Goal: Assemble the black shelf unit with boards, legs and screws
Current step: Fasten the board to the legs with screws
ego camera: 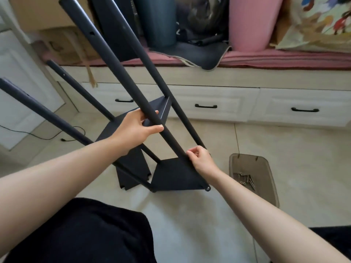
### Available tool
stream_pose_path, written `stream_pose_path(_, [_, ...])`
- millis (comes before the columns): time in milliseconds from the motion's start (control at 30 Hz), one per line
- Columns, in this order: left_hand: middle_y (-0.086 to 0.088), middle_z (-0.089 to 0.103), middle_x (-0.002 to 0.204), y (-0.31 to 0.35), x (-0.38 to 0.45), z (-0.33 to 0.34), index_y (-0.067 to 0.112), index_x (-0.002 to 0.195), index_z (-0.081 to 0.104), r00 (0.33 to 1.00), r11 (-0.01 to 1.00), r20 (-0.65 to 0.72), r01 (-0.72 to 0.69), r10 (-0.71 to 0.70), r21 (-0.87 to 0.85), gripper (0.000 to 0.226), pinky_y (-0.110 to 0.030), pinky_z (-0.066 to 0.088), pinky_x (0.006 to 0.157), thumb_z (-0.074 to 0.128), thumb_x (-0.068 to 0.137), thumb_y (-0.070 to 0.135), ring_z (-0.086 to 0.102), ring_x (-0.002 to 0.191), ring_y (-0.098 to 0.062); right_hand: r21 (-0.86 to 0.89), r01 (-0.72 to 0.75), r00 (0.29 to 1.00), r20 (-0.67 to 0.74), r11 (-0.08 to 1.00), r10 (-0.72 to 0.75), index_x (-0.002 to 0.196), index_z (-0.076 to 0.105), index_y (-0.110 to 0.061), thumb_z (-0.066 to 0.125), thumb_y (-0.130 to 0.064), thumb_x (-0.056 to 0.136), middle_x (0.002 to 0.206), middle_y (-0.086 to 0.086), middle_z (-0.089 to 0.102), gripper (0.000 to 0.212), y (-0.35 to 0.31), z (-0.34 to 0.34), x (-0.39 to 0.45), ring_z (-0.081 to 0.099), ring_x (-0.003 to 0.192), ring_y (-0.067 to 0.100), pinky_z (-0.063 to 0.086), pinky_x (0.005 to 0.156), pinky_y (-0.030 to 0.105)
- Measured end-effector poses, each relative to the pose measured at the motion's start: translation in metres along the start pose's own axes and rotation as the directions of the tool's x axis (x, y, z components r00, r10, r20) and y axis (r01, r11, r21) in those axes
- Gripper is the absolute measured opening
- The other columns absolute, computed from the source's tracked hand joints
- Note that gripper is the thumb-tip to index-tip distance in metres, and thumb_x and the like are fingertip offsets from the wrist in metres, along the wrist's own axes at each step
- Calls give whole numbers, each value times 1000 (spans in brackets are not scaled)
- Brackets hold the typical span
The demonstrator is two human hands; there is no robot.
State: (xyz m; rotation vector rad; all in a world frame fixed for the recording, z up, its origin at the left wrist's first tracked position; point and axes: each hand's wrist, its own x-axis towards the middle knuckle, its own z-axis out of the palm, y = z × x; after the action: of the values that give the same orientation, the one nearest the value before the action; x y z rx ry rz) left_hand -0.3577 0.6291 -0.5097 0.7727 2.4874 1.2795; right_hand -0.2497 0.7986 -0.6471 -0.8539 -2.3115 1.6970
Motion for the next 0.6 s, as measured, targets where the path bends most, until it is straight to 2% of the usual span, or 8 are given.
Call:
stream_pose_path(133, [10,62,137,-22,2,-33,23,138,59,998,996,-36,39,-42,-85,56,-43,41,114,79,85,29,51,137,-16,-125,49,997,73,991,-40,103,62,-14,54,-29,101,98,-4,64,17,-16,14,15,59,93,9,42,74,19])
stream_pose_path(200, [10,65,132,-33,3,-46,25,136,60,996,988,-58,63,-72,-141,54,-47,43,113,78,85,27,54,134,-17,-167,75,994,95,983,-60,102,61,-15,54,-29,100,94,-7,62,16,-25,23,22,58,89,7,40,70,18])
stream_pose_path(333, [9,66,131,-56,6,-63,29,131,63,989,964,-93,89,-115,-251,48,-48,42,114,79,86,25,56,131,-15,-213,91,991,110,973,-69,95,59,-21,55,-30,100,90,-11,60,11,-37,38,34,55,84,-1,38,64,11])
stream_pose_path(500, [10,68,128,-78,7,-75,35,125,64,982,938,-134,85,-137,-335,42,-47,41,115,79,86,25,59,129,-14,-262,77,992,116,962,-48,94,59,-19,57,-29,99,91,-6,61,12,-38,49,46,56,84,5,40,69,21])
stream_pose_path(600, [9,67,131,-88,7,-81,34,127,64,977,923,-142,97,-161,-373,43,-50,40,116,77,87,26,57,131,-15,-274,68,992,122,959,-35,97,60,-18,55,-31,100,89,-7,61,15,-39,54,51,54,80,0,37,62,16])
